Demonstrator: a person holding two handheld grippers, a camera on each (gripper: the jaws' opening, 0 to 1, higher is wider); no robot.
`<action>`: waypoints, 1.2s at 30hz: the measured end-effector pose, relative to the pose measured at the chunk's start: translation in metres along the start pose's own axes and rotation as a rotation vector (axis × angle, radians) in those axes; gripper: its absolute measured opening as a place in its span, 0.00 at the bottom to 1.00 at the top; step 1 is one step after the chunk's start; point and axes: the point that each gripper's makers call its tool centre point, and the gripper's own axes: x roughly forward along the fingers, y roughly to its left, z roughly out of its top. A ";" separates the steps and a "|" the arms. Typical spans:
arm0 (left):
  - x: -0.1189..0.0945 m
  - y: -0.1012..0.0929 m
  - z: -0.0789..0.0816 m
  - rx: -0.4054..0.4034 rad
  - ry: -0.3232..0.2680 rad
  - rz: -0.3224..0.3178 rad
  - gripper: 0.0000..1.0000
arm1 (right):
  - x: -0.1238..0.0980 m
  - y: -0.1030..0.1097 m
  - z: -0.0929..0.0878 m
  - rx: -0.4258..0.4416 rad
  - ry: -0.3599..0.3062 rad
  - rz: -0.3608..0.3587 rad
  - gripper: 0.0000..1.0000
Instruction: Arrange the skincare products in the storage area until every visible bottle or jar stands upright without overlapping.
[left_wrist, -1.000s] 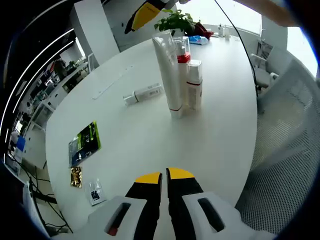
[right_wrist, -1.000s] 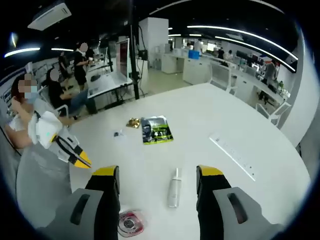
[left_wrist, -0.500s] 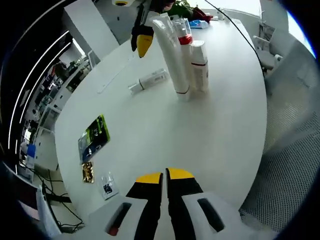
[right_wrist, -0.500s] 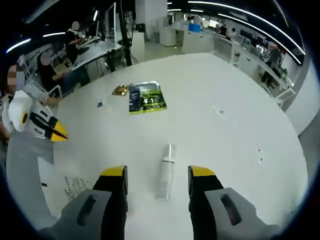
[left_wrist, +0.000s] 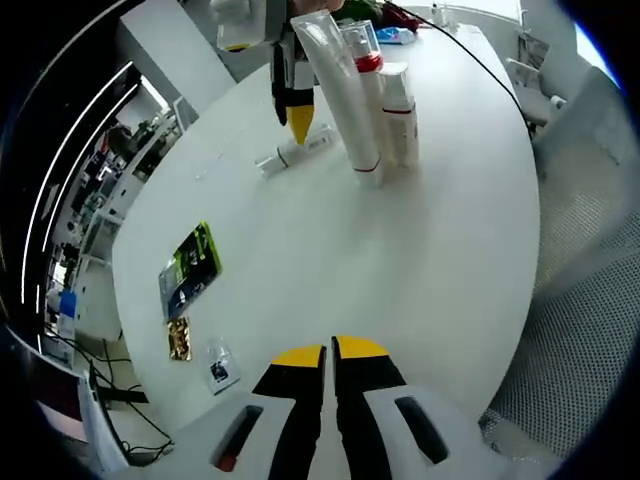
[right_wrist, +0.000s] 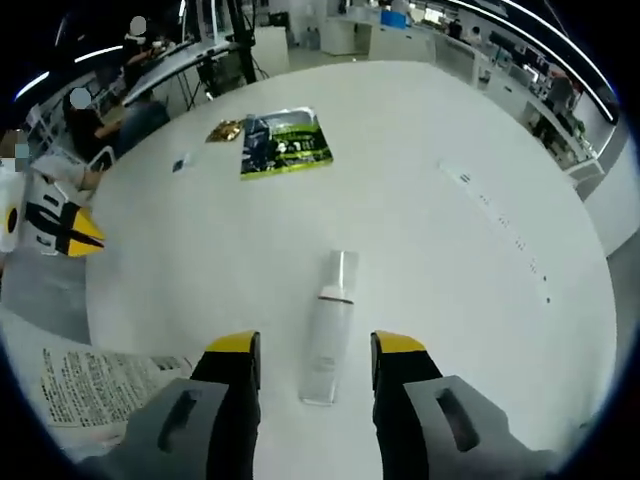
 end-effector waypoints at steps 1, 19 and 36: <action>0.000 -0.001 0.000 0.000 0.002 -0.003 0.00 | 0.003 0.000 -0.001 -0.003 0.006 -0.003 0.43; 0.003 0.000 -0.008 0.017 0.036 -0.003 0.00 | 0.025 -0.005 -0.016 -0.010 0.082 -0.016 0.36; 0.004 -0.003 -0.019 0.043 0.090 -0.009 0.00 | 0.029 -0.003 -0.022 0.027 0.088 -0.033 0.25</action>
